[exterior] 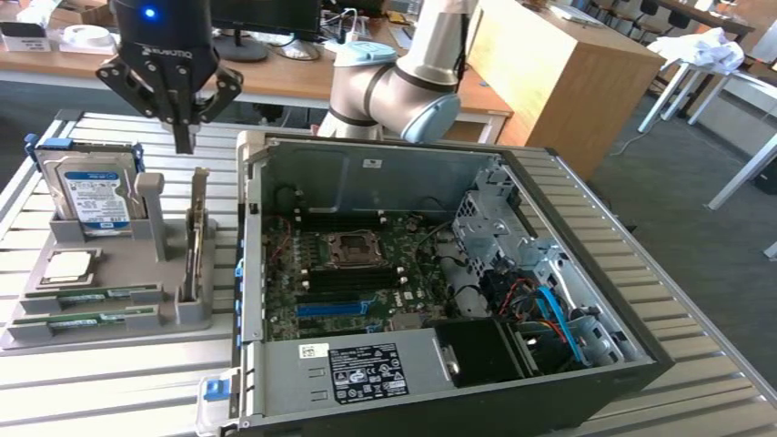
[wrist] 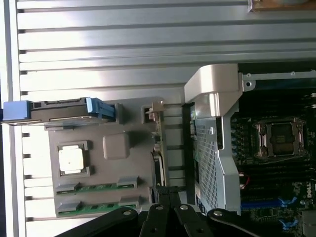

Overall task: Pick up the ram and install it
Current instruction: 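Reach for the ram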

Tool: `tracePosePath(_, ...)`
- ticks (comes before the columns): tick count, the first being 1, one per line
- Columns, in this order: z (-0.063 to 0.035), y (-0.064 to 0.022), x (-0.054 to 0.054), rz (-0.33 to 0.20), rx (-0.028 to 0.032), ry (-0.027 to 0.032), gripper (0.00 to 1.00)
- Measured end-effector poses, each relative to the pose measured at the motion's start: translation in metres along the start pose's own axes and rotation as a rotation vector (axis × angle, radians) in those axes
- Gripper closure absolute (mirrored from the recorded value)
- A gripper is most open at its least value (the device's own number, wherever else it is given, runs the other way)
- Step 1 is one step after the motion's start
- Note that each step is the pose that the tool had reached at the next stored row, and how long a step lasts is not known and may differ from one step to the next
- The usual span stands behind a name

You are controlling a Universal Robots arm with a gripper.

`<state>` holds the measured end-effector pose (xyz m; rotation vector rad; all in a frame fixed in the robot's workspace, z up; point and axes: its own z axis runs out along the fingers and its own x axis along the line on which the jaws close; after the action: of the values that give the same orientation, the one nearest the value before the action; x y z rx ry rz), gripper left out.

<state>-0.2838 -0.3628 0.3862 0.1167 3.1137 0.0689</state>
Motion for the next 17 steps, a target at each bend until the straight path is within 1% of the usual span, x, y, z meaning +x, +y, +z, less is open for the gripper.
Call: tracePosePath(17,0.0012,0.0015,0.035,0.000,0.0002,0.0011,0.90)
